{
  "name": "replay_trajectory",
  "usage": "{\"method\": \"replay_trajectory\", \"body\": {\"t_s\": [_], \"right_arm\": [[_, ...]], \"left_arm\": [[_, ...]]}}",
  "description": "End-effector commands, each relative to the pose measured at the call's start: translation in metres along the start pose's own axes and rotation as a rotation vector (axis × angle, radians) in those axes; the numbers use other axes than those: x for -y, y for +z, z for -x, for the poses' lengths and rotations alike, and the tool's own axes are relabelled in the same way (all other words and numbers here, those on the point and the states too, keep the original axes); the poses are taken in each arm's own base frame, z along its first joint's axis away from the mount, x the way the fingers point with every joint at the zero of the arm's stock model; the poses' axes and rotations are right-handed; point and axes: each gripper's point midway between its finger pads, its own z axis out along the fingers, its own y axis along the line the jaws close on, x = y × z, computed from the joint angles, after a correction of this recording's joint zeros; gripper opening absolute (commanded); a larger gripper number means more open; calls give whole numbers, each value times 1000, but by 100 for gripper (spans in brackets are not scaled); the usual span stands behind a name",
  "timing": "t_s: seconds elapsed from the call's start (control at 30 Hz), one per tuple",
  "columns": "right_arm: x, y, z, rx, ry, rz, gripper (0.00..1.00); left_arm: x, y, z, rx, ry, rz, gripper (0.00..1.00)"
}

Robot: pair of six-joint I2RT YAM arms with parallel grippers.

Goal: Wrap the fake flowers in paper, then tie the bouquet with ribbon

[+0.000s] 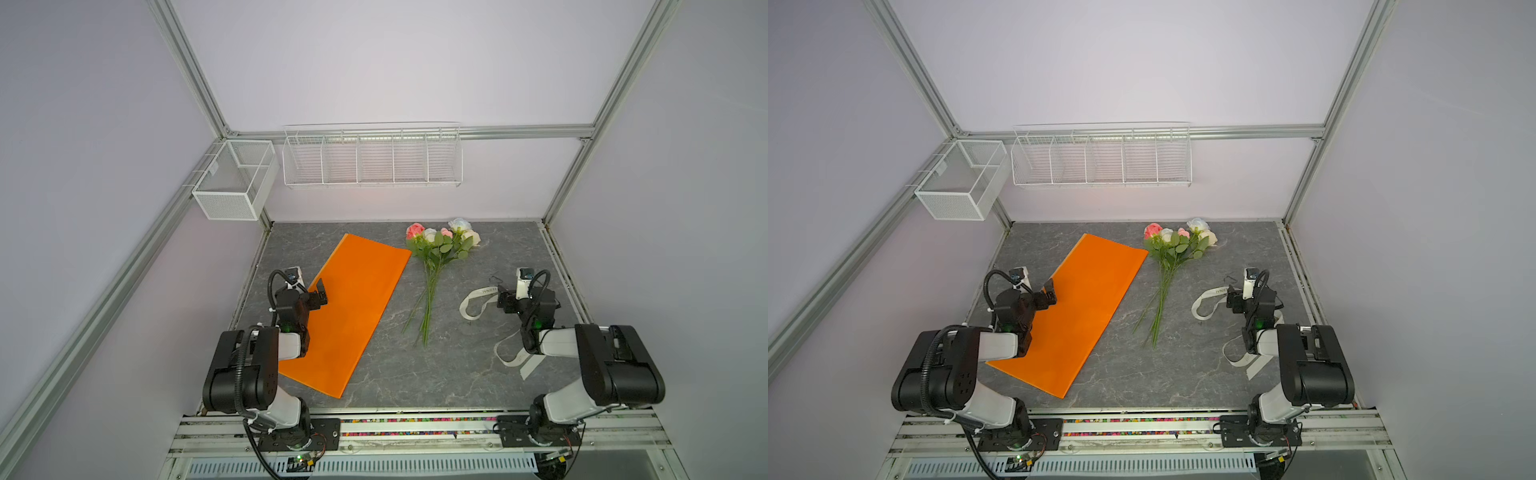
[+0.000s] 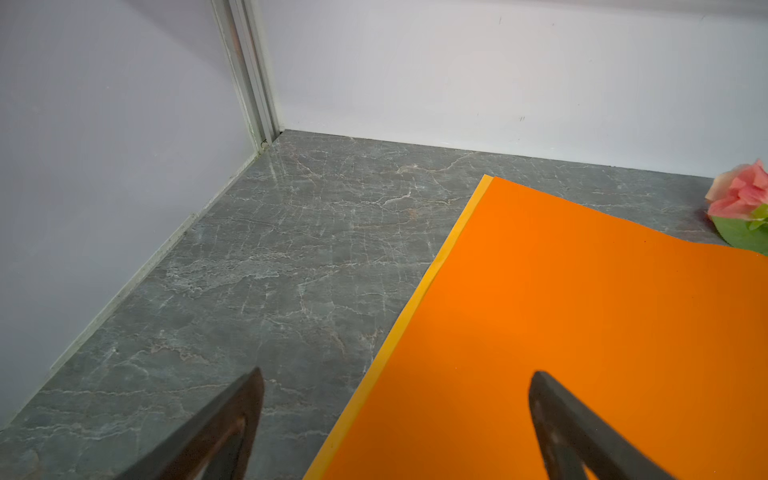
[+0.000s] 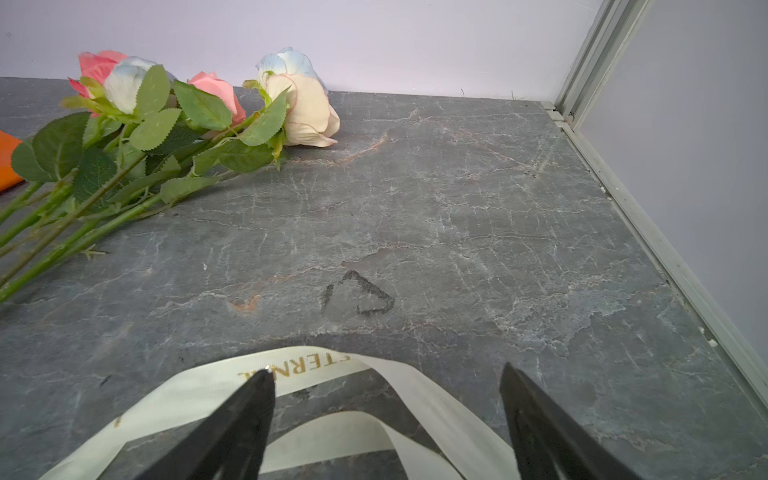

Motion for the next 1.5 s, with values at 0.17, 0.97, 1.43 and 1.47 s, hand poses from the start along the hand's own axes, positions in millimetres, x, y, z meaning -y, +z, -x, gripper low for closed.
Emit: {"method": "replay_trajectory", "body": {"t_s": [0.17, 0.97, 1.43, 1.47], "right_arm": [[0, 0, 10, 24, 1, -5, 88], [0, 0, 10, 24, 3, -2, 88], [-13, -9, 24, 44, -59, 23, 88], [-10, -14, 33, 55, -49, -3, 88]], "left_arm": [[-1, 4, 9, 20, -5, 7, 99], [-1, 4, 9, 19, -5, 8, 99], [5, -12, 26, 83, 8, -12, 99], [3, -19, 33, 73, -7, 1, 99]]}}
